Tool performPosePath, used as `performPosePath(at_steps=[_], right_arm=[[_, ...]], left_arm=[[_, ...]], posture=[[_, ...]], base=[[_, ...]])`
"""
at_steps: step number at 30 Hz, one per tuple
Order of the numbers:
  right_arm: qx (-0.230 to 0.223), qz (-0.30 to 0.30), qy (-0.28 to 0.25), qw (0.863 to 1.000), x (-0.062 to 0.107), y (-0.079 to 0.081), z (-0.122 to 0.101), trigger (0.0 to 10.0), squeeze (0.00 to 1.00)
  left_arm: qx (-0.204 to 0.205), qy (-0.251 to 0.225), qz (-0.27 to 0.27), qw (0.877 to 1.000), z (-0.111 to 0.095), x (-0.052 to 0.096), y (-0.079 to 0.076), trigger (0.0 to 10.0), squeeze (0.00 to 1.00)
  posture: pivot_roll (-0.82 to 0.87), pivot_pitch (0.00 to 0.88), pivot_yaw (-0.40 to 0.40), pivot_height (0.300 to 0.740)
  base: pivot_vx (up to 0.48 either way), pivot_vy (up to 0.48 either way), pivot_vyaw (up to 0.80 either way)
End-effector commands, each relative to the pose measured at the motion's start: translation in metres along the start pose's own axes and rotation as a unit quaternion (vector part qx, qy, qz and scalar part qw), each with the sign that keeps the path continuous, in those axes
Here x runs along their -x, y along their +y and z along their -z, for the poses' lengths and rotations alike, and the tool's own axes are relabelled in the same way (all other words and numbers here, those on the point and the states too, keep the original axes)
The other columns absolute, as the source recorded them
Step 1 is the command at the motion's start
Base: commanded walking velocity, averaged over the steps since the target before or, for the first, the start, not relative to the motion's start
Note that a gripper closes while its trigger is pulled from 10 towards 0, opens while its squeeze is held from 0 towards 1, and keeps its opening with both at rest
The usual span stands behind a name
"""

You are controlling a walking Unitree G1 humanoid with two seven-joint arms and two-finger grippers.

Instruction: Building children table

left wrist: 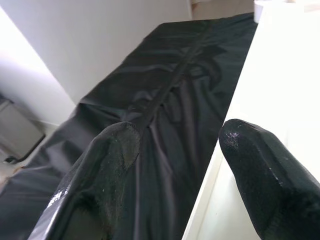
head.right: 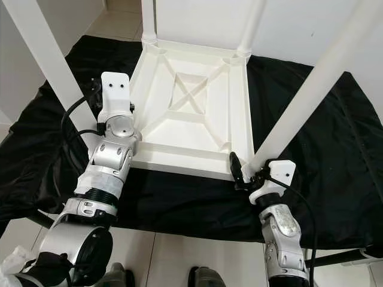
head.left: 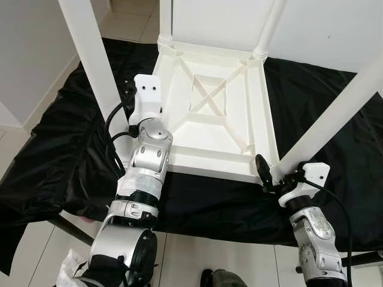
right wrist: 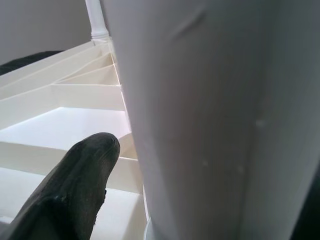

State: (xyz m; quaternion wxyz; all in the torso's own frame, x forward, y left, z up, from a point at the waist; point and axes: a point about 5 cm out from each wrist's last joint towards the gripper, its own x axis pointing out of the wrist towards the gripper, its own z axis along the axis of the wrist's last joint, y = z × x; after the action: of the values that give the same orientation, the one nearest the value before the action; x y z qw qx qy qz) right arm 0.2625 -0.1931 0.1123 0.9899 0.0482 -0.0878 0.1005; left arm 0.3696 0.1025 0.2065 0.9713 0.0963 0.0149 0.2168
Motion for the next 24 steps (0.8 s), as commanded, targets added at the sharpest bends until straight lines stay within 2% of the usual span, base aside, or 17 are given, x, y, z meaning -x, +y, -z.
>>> performPosePath(at_steps=[1,2,3,4,6,8,10,13,15,24], right_arm=[[-0.018,-0.034,0.034,0.999,-0.005,0.018,0.016,10.0,0.0],[-0.018,-0.034,0.034,0.999,-0.005,0.018,0.016,10.0,0.0],[-0.017,-0.05,0.031,0.998,-0.012,0.027,0.017,10.0,0.0],[-0.017,-0.05,0.031,0.998,-0.012,0.027,0.017,10.0,0.0],[-0.019,-0.074,0.029,0.997,-0.019,0.04,0.017,10.0,0.0],[-0.019,-0.074,0.029,0.997,-0.019,0.04,0.017,10.0,0.0],[-0.023,-0.096,0.029,0.995,-0.023,0.052,0.018,10.0,0.0],[-0.025,-0.102,0.028,0.994,-0.024,0.055,0.019,10.0,0.0],[-0.026,-0.122,0.032,0.992,-0.024,0.068,0.022,10.0,0.0],[-0.029,-0.138,0.032,0.989,-0.024,0.082,0.026,10.0,0.0]], left_arm=[[-0.005,0.003,-0.192,0.981,0.001,0.001,0.025,10.0,0.0],[-0.005,0.003,-0.192,0.981,0.001,0.001,0.025,10.0,0.0],[-0.003,0.001,-0.21,0.978,0.002,-0.003,0.034,10.0,0.0],[-0.003,0.001,-0.21,0.978,0.002,-0.003,0.034,10.0,0.0],[0.0,0.002,-0.227,0.974,0.003,-0.006,0.044,10.0,0.0],[0.0,0.002,-0.227,0.974,0.003,-0.006,0.044,10.0,0.0],[-0.004,0.003,-0.239,0.971,0.005,-0.006,0.05,10.0,0.0],[-0.005,0.003,-0.242,0.97,0.006,-0.006,0.051,10.0,0.0],[-0.009,0.005,-0.249,0.968,0.007,-0.006,0.055,10.0,0.0],[-0.014,-0.002,-0.258,0.966,0.009,-0.004,0.062,10.0,0.0]], posture=[[0.07,0.102,-0.031,0.74],[0.07,0.102,-0.031,0.74],[0.09,0.104,-0.036,0.74],[0.09,0.104,-0.036,0.74],[0.09,0.104,-0.036,0.74],[0.09,0.104,-0.036,0.74],[0.1,0.107,-0.047,0.74],[0.1,0.107,-0.047,0.74],[0.1,0.111,-0.051,0.74],[0.11,0.11,-0.052,0.74]], base=[[0.0,0.0,0.0],[0.0,0.0,0.0],[0.0,0.0,0.0],[0.0,0.0,0.0],[0.0,0.0,0.0],[0.0,0.0,0.0],[0.0,0.0,0.0],[0.0,0.0,0.0],[0.0,0.0,0.0],[0.0,0.0,0.0]])
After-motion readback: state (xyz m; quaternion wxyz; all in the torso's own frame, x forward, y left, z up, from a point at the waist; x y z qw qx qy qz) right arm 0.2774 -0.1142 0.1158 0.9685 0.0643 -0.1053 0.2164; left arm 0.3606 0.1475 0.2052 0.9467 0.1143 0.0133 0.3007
